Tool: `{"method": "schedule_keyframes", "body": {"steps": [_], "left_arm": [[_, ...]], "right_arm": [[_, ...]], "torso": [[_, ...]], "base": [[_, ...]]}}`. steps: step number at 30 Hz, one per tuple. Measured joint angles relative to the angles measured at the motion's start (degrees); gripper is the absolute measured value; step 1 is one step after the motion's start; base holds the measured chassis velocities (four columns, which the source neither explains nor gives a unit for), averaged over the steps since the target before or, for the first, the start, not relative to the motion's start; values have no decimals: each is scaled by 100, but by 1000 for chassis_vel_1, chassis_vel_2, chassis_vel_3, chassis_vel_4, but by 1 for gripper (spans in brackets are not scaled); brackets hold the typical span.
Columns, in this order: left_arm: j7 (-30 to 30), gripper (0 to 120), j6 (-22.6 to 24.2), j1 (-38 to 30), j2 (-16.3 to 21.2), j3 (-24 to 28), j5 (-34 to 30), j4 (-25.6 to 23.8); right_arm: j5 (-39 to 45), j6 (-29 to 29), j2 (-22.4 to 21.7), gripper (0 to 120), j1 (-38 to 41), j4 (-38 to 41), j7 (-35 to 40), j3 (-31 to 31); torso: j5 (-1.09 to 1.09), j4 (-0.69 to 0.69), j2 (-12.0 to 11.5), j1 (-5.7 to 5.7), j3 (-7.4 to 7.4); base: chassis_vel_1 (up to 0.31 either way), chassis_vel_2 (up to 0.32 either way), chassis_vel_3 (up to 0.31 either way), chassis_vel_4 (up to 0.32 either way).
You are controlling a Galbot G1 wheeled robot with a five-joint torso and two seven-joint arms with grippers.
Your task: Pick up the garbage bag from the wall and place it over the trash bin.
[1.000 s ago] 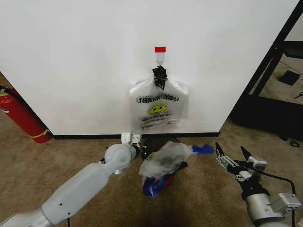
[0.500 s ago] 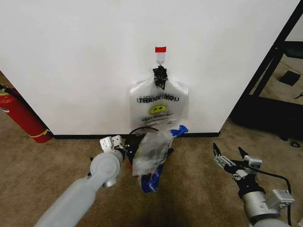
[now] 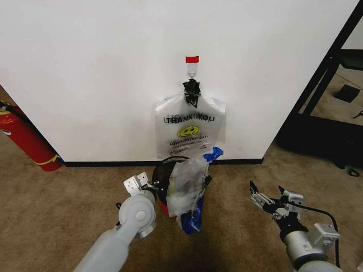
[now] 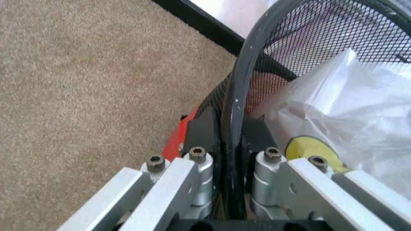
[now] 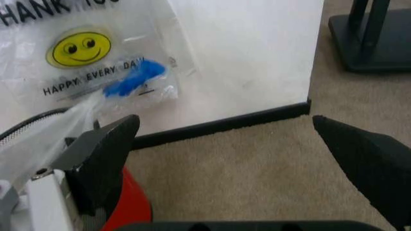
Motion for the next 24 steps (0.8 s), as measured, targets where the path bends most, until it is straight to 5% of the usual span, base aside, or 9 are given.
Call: {"method": "schedule_keyframes", "body": {"steps": [15,24], "left_arm": [[229,4,-38,53,-58,137,426,398],[466,37,304,187,24,39,481,217]], "right_arm": [[-16,-49,12,100,30,-87,59,-49],[-30,-47,12,100,70,-98,59,-96]], "torso": [[0,0,0,0,0],[-2,0,0,0,0]], "base": [[0,0,0,0],[0,0,0,0]]}}
